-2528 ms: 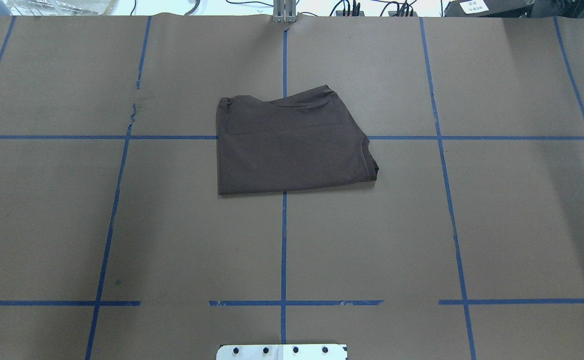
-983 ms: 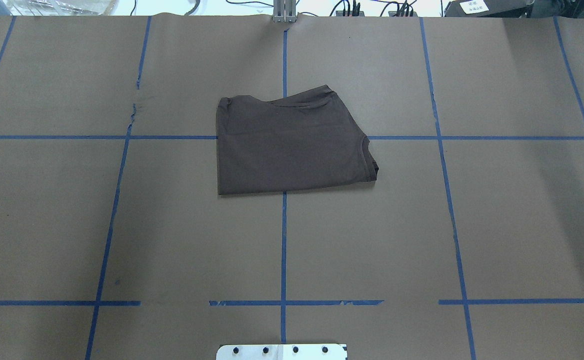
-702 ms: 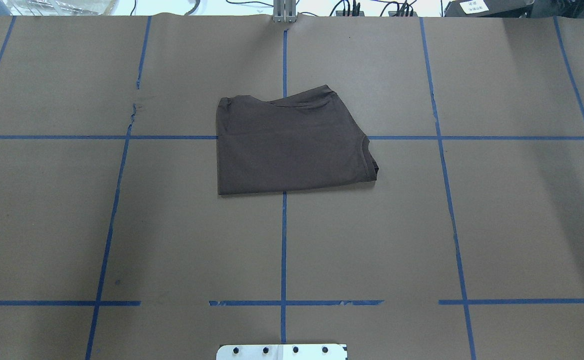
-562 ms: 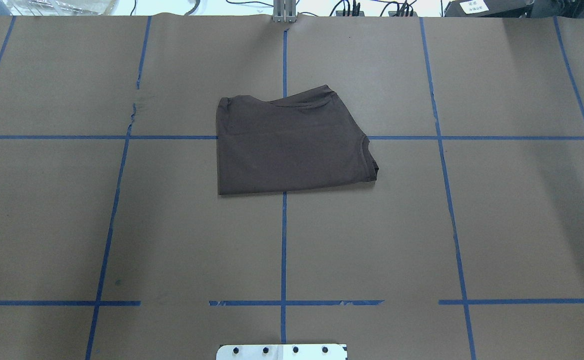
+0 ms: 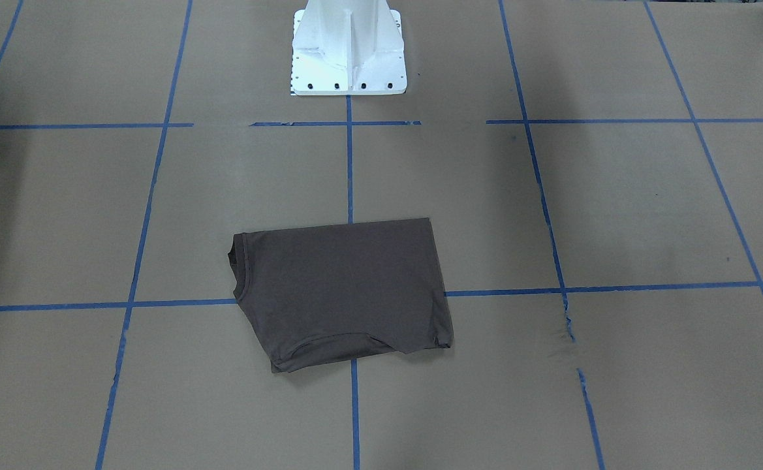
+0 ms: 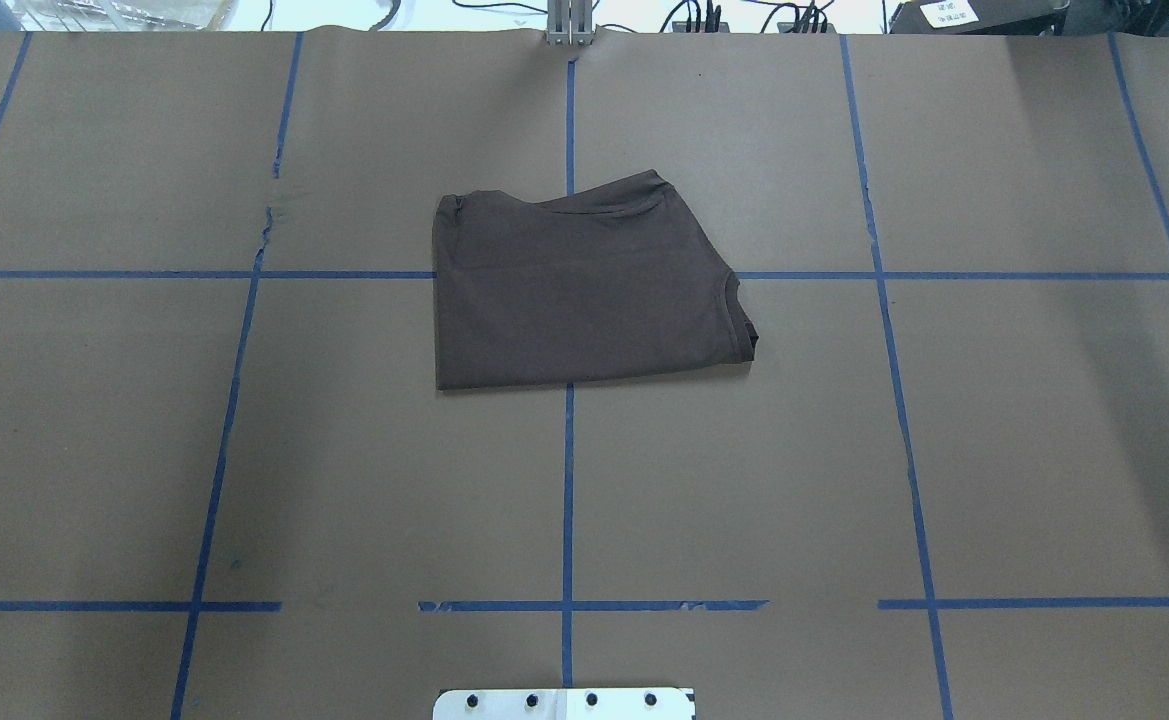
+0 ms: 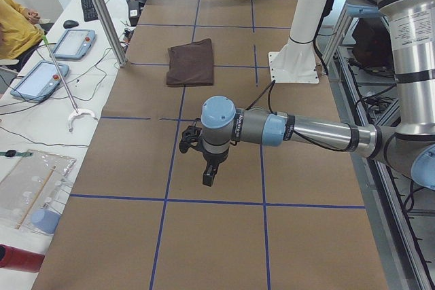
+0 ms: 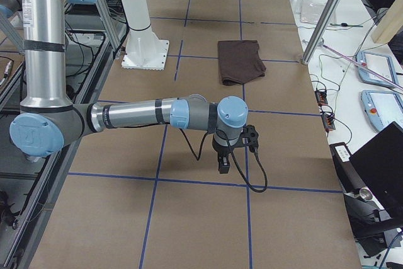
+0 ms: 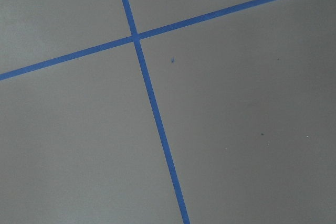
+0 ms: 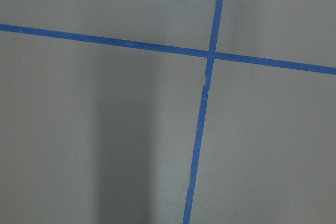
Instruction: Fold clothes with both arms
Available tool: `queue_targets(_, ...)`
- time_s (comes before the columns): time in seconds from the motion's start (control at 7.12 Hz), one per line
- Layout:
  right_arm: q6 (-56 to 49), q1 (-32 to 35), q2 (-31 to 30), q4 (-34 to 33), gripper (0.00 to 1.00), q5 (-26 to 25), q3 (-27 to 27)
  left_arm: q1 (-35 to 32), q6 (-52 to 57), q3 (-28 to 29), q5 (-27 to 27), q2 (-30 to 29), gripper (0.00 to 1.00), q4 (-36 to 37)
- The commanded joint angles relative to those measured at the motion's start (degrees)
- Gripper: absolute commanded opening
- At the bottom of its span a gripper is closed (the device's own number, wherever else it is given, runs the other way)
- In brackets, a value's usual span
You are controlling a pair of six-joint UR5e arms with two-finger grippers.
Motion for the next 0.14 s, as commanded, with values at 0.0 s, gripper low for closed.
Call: queue_targets(0.0, 0.0, 0.0, 0.0, 0.0, 1.0, 0.0, 0.1, 0.0, 0.1, 0.2, 0.0, -0.1, 1.0, 0.1)
